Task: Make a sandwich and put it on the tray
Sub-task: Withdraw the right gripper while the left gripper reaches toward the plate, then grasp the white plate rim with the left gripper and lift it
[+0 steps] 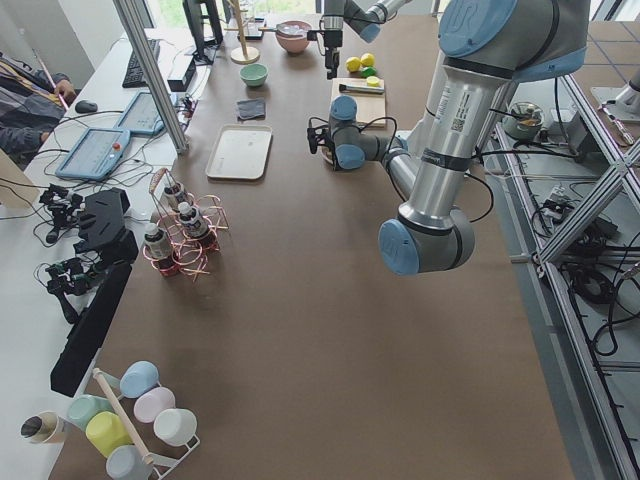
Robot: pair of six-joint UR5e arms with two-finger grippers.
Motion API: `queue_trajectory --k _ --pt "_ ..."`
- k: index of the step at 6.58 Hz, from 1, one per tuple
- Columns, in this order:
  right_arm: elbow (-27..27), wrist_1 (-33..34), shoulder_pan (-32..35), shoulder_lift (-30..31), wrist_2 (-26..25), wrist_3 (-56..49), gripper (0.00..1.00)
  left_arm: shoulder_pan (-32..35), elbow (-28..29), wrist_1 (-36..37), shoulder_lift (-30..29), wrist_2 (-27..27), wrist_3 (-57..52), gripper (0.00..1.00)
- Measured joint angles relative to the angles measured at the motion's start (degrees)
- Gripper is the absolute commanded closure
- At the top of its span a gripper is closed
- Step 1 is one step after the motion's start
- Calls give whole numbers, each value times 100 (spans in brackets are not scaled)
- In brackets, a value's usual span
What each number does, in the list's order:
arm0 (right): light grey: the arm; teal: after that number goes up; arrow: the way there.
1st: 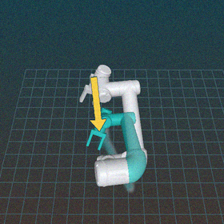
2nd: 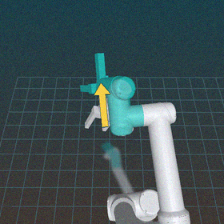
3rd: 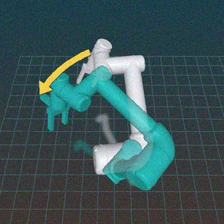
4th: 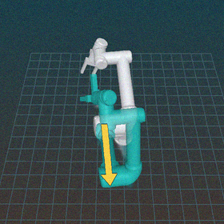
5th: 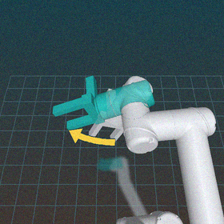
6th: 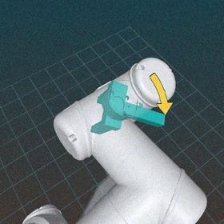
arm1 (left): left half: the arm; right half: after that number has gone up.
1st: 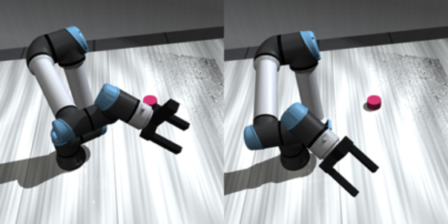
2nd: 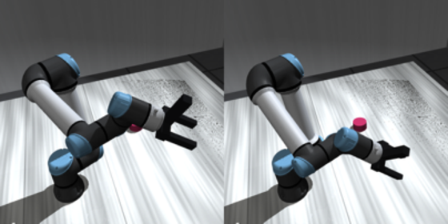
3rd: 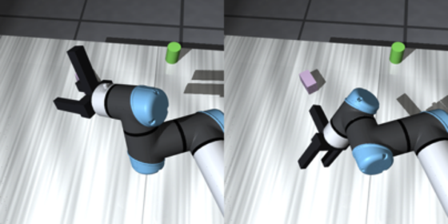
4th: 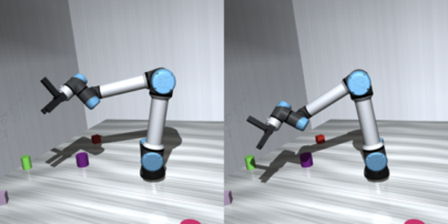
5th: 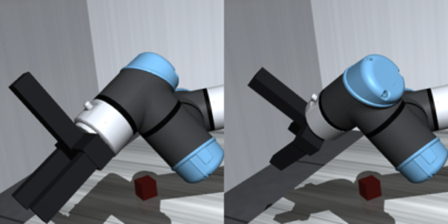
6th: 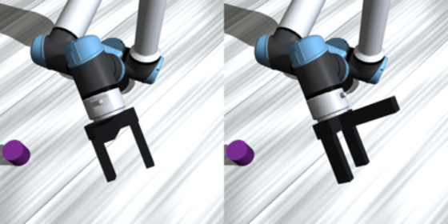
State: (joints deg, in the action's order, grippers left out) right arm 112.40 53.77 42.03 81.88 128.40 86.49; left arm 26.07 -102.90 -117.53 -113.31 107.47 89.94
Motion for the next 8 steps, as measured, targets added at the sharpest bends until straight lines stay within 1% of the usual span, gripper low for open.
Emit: queue_trajectory --k 1,2,5,7,8 --pt "-8 1 4 5 1 -1 0 -194 75 -2 -53 -260 25 35" --pt "-16 2 6 9 1 -1 0 -314 114 -2 -87 -407 44 37" --pt "-6 -6 7 58 1 -1 0 -445 257 -22 -132 -487 74 38" --pt "0 -7 7 75 1 -1 0 -453 317 -32 -201 -490 129 58" --pt "1 -7 7 79 1 -1 0 -453 326 -31 -220 -490 202 65"
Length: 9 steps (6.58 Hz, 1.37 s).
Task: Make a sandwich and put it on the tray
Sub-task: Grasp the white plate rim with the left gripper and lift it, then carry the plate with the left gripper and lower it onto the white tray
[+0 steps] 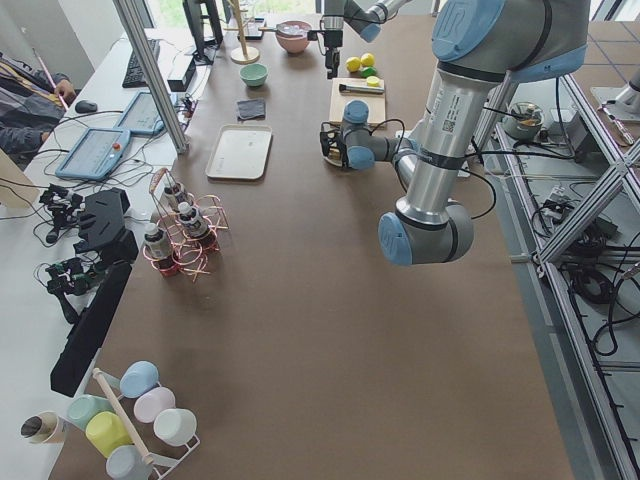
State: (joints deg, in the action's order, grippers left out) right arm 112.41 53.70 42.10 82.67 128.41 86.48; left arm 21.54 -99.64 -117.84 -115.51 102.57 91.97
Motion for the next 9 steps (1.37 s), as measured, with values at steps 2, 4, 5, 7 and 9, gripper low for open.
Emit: queue_trajectory --k 2,4,5,7,9 --pt "3 0 0 -2 0 0 0 -6 12 8 -13 -6 131 100" --pt "23 0 22 -9 0 0 0 0 -8 12 -16 -7 289 100" --pt "36 0 33 -12 7 0 0 15 -37 6 -15 2 309 100" --pt "28 2 62 -27 33 0 0 132 -176 -13 -26 46 294 100" --pt "7 8 145 -31 45 2 0 448 -205 -31 -132 75 128 100"
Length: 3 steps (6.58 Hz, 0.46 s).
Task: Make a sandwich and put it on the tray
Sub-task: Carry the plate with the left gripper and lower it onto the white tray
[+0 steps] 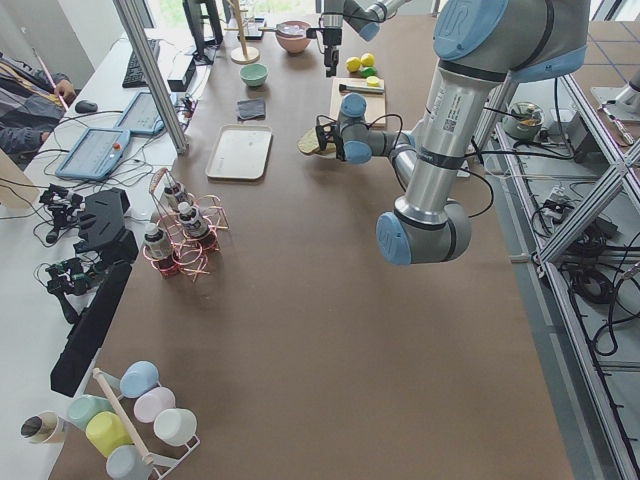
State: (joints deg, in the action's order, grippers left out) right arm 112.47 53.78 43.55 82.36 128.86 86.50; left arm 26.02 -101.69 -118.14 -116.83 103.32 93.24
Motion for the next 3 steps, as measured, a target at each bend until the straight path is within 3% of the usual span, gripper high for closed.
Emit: queue_trajectory --k 2,3 --pt "-15 1 126 0 98 4 0 505 293 -6 -321 4 -308 100" --pt "-23 1 171 1 136 1 0 801 746 -108 -627 37 -402 100"
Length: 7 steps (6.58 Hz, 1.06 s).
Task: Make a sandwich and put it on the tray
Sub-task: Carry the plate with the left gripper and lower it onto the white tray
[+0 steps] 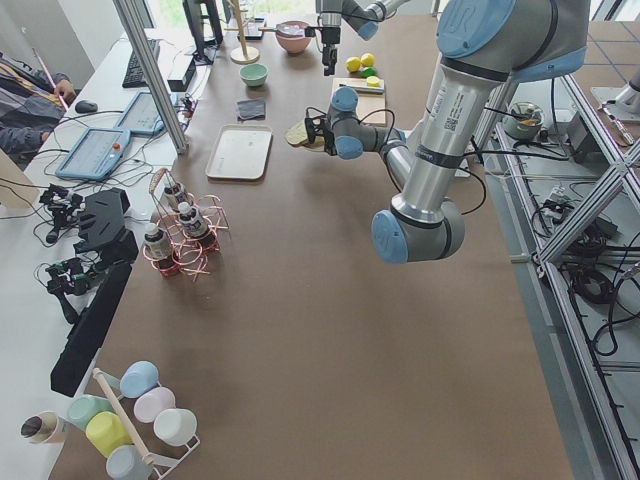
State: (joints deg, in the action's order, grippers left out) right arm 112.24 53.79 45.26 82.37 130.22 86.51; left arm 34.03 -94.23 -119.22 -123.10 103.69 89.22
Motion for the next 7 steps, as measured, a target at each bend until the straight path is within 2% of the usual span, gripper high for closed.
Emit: queue_trajectory --k 2,4,5,7 --pt "-4 8 101 43 70 -75 0 698 1466 -677 -752 296 -36 100" --pt "-44 16 219 186 260 -403 0 1101 3083 -1420 -1475 403 40 100" --pt "-61 17 252 226 339 -498 0 1141 3586 -1697 -1693 360 120 100" --pt "-114 17 290 225 384 -559 0 1081 3986 -1894 -1876 273 161 100"
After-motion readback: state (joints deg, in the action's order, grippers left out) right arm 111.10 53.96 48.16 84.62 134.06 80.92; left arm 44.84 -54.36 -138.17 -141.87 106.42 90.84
